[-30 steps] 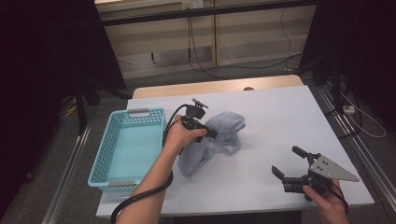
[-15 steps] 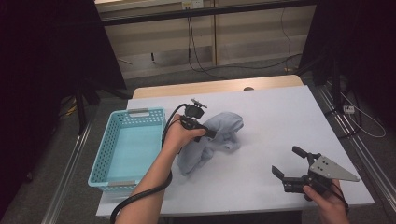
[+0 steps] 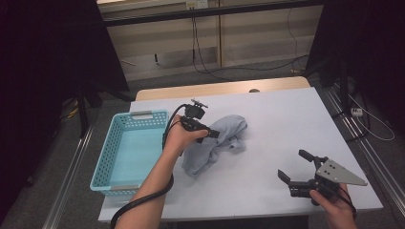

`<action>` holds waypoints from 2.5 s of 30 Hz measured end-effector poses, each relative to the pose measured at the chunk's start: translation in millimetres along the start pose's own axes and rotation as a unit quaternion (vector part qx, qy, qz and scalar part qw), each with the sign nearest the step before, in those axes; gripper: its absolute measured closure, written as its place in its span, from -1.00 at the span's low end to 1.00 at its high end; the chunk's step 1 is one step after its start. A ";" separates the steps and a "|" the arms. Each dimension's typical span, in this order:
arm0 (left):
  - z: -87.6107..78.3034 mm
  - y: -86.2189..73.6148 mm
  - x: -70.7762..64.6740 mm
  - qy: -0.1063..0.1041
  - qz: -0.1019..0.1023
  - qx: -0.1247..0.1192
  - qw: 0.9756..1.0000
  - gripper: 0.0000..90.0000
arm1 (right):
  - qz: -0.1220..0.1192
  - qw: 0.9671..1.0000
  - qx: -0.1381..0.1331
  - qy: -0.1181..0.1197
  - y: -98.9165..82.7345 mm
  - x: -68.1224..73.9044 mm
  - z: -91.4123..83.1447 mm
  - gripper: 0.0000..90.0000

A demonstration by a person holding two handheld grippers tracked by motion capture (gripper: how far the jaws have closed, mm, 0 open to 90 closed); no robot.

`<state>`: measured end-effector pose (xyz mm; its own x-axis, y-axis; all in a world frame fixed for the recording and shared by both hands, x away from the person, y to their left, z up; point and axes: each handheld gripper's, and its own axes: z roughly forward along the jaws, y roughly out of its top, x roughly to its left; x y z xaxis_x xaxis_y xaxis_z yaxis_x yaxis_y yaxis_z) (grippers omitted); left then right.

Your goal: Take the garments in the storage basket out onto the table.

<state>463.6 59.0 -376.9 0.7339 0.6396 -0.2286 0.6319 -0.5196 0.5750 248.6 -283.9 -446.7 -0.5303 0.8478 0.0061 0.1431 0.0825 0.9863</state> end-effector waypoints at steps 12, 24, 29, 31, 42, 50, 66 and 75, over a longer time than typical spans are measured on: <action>-20.1 -1.0 -0.6 0.026 -0.008 -0.033 0.999 -0.64 | -0.006 1.000 0.006 0.000 -0.5 0.1 1.5 -0.96; -30.0 -15.3 -10.7 -0.004 -0.003 -0.040 0.999 -0.73 | -0.016 0.999 0.028 -0.001 2.4 -1.5 14.6 -0.96; -26.8 -22.6 -16.1 -0.010 -0.007 -0.050 0.999 -0.75 | -0.017 0.999 0.038 0.000 7.3 -1.6 24.1 -0.97; -25.6 -25.1 -17.9 -0.008 -0.005 -0.054 0.999 -0.77 | -0.016 0.999 0.042 0.011 9.0 -1.4 27.7 -0.97; -21.3 -41.1 -23.7 0.006 0.008 -0.070 0.997 -0.82 | -0.022 0.997 0.068 0.020 17.0 -4.5 61.7 -0.93; -19.6 -52.0 -16.2 0.021 0.002 -0.080 0.997 -0.85 | -0.022 0.996 0.085 0.033 22.2 -6.5 89.1 -0.91; -25.0 -53.4 -7.4 0.025 -0.007 -0.094 0.995 -0.86 | 0.028 0.988 0.143 0.050 24.6 -5.3 142.8 -0.60; -23.6 -55.6 -5.7 0.027 -0.004 -0.094 0.995 -0.86 | 0.026 0.984 0.165 0.066 17.6 2.2 159.0 -0.30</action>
<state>418.5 97.7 -389.0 0.7111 0.6755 -0.1950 0.5766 -0.4016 0.7115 382.9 -197.3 -455.6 -0.6153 0.7821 0.0985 0.4250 0.2240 0.8771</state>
